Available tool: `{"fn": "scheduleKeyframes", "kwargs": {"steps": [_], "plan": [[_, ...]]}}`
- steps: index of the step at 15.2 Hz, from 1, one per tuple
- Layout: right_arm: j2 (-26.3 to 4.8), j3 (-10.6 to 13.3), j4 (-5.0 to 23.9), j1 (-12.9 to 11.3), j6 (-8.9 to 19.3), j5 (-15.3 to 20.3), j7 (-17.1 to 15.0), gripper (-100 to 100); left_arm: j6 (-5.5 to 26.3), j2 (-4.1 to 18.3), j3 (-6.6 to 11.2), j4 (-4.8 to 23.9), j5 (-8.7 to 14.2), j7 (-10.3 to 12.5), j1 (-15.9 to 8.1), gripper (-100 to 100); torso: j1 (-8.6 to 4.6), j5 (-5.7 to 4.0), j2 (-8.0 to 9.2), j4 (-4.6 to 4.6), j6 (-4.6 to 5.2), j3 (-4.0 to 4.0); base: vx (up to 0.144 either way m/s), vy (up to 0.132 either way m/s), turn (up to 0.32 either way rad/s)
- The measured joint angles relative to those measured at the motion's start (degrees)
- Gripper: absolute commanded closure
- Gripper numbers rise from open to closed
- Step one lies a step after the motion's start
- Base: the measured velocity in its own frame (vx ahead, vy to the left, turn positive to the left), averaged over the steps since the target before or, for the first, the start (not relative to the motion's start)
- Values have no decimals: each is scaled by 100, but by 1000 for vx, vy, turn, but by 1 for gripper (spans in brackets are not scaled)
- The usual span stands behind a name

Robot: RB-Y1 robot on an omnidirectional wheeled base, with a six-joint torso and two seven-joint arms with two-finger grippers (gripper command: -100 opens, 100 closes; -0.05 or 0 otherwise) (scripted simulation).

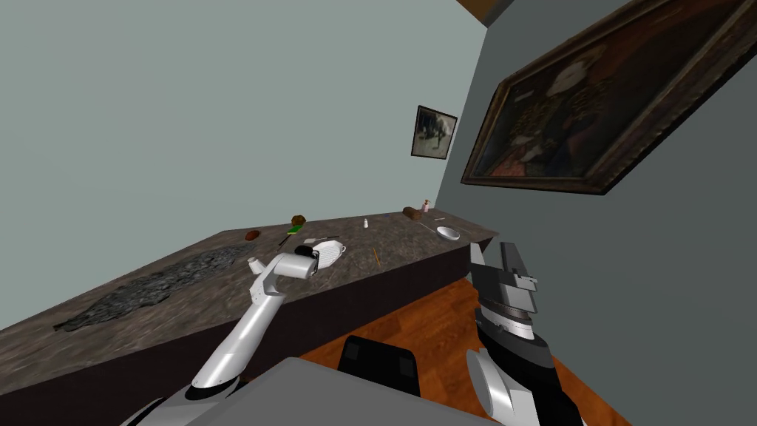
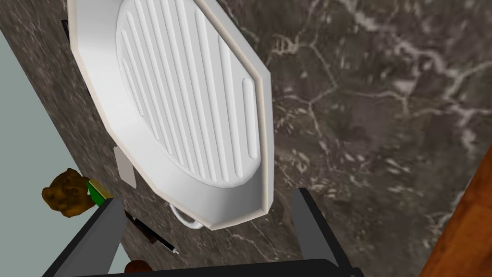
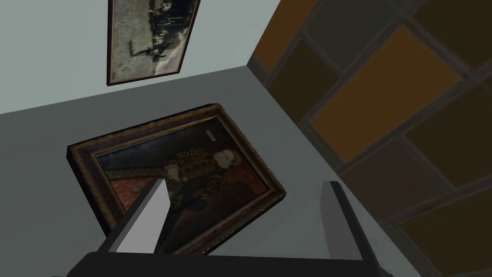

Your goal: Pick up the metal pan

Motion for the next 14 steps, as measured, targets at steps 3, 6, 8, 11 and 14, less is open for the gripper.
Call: {"fn": "scheduleKeyframes", "kwargs": {"steps": [3, 6, 8, 11, 14], "plan": [[0, 0, 0, 0, 0, 0, 0, 0, 314, -16, 25, 103, 33, 70, -80, -100, 2, 0, -3, -1, 0, -2, 22, 6, -59], [0, 0, 0, 0, 0, 0, 0, 0, 613, -51, 35, 168, 53, 139, -122, -100, 2, 1, -3, -1, 1, -2, 22, 7, -69], [0, 0, 0, 0, 0, 0, 0, 0, 766, -78, 30, 215, 56, 182, -138, -100, 2, 1, -3, -1, -1, -2, 22, 7, -42], [0, 0, 0, 0, 0, 0, 0, 0, 811, -102, 32, 328, 63, 197, -150, -100, 3, 1, 0, 0, -2, 0, 13, 6, 4], [0, 0, 0, 0, 0, 0, 0, 0, 571, -146, 15, 564, 17, 170, -169, -100, 4, 1, 0, 0, -2, 0, 15, 9, 12]]}}
